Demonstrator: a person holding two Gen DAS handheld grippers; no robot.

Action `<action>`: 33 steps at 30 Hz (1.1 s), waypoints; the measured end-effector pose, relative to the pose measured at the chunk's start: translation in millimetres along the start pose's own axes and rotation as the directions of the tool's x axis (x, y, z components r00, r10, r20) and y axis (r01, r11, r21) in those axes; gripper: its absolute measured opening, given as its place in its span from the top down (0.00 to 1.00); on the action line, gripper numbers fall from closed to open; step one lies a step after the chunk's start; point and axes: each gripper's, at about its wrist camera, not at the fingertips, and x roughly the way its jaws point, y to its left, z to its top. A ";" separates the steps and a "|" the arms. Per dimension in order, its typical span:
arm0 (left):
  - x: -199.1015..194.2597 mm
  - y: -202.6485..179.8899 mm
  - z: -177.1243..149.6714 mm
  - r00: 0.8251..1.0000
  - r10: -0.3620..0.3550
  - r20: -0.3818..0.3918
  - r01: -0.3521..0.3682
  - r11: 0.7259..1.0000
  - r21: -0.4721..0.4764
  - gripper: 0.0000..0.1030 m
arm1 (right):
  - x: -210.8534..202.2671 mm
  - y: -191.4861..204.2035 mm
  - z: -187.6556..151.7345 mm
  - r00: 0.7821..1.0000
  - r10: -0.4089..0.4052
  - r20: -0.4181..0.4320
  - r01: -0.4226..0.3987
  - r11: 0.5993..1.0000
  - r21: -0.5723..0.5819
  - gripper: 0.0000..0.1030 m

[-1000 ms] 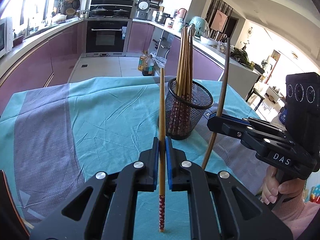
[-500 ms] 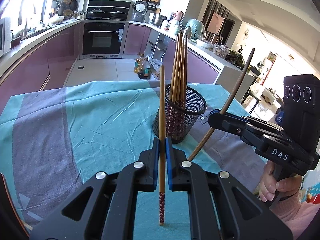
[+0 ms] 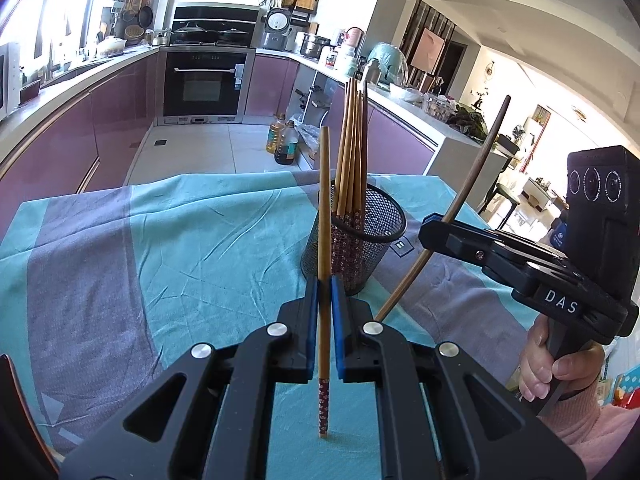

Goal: Organize utensils
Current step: 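Carry the left tool's chopstick over the mesh cup while the right tool holds its own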

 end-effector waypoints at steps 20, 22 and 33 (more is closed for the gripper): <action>-1.3 -5.3 7.0 1.000 -0.007 0.012 0.007 1.000 0.010 0.93 | -6.7 -3.6 6.0 1.000 -0.007 0.026 0.007 1.000 -0.006 0.94; -1.5 -5.6 7.5 1.000 -0.007 0.013 0.007 1.000 0.011 0.93 | -5.9 -3.8 7.2 1.000 -0.009 0.028 0.009 1.000 -0.007 0.94; -3.6 -8.1 10.7 1.000 -0.008 0.026 0.007 1.000 0.020 0.93 | -9.8 -4.0 7.7 0.999 -0.014 0.038 0.014 1.000 -0.010 0.94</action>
